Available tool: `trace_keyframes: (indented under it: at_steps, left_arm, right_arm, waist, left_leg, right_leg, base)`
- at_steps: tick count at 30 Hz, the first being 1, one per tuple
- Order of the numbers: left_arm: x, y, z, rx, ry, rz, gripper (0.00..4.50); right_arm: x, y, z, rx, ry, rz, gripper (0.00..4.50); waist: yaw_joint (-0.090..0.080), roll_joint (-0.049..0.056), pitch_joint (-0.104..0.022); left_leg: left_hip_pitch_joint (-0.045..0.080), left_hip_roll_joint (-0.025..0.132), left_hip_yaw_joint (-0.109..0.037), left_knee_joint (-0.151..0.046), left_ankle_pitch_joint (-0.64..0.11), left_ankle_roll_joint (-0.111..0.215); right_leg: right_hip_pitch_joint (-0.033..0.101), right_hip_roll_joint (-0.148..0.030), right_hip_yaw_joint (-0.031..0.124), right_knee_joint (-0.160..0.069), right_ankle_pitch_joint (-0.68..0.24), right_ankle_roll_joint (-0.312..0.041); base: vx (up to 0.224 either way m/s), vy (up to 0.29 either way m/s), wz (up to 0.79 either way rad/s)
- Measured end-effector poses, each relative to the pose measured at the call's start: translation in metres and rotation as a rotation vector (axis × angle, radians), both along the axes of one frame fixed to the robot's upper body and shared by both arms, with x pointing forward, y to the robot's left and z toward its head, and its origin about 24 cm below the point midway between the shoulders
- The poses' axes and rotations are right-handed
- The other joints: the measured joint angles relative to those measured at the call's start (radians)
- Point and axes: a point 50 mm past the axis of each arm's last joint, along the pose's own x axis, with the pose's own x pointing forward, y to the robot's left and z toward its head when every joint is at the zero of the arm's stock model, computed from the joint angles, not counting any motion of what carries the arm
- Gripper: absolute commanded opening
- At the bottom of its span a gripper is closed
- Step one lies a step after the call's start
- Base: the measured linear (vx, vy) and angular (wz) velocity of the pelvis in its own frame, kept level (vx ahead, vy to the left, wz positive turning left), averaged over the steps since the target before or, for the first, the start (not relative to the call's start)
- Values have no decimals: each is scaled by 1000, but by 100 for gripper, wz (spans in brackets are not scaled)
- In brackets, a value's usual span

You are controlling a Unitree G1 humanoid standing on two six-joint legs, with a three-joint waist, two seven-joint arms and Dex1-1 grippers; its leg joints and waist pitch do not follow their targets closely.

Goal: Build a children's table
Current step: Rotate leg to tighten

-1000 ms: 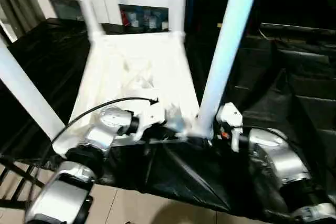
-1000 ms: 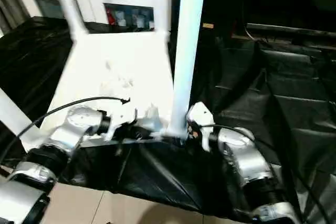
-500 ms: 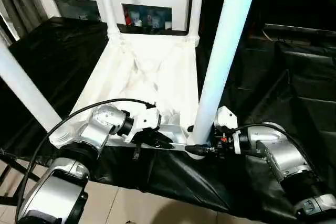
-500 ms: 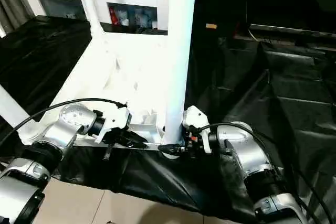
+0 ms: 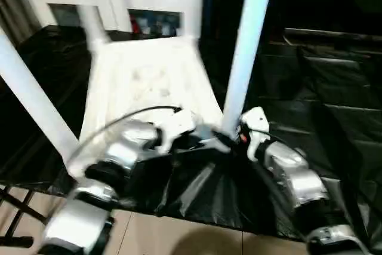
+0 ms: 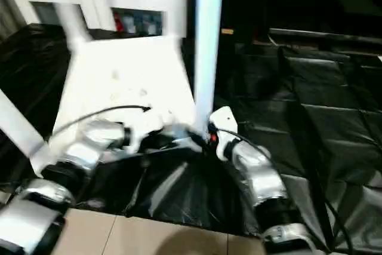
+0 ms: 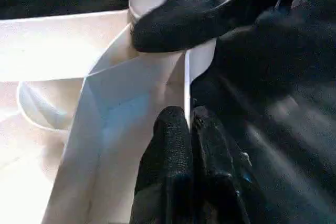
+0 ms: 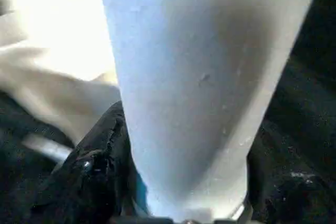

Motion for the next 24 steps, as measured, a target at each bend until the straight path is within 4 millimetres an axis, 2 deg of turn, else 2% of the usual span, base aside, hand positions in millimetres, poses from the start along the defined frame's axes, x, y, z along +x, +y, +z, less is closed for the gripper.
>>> trace_keyframes:
  at_steps: [2,4,7,9,13,18,22,24]
  left_arm:
    - [-1,-4,-1,-2,-2,25,0]
    - [-1,-5,-1,-1,-9,30,0]
    - [-2,-8,0,-2,-17,18,0]
    - [-3,-10,0,-3,-23,7,0]
    - [-6,-9,3,-4,-34,-48,0]
    - [-12,10,4,-1,-9,-175,0]
    - [-15,23,4,7,21,-246,0]
    - [-17,27,4,11,36,-282,0]
  right_arm:
    - [1,4,-1,-3,-5,-61,265]
    - [0,5,-1,-3,-15,-76,321]
    - [0,5,-1,-23,-32,-76,337]
    - [0,3,-1,-30,-36,-70,370]
    - [-2,-6,3,-34,-41,59,384]
    - [-17,-19,10,-54,4,361,384]
    - [-26,-22,12,-41,41,518,384]
    - [-29,-23,13,-34,60,590,368]
  waist:
    - [-1,3,-2]
    - [-1,3,-3]
    - [0,3,-3]
    - [5,4,-3]
    - [12,6,-3]
    - [15,6,-3]
    - [19,5,-2]
    - [21,4,-2]
  left_leg:
    - [0,0,0,0,0,0]
    - [0,0,0,0,0,0]
    - [-1,0,0,0,0,0]
    - [-1,0,0,0,0,0]
    - [-3,-1,0,-2,0,3]
    - [-4,2,-1,-6,2,9]
    - [-4,4,0,-4,2,8]
    - [-3,5,0,-2,1,8]
  right_leg:
    - [0,0,0,0,0,0]
    - [0,0,0,0,0,0]
    - [-1,0,0,0,0,0]
    - [0,0,1,0,0,0]
    - [-2,0,1,0,-2,4]
    - [-2,1,-3,0,-5,4]
    - [-2,2,-4,0,-5,4]
    - [-2,2,-4,0,-5,4]
  base:
    - [0,0,0]
    - [0,0,0]
    - [0,0,0]
    - [0,0,0]
    - [0,0,0]
    - [0,0,0]
    - [0,0,0]
    - [0,0,0]
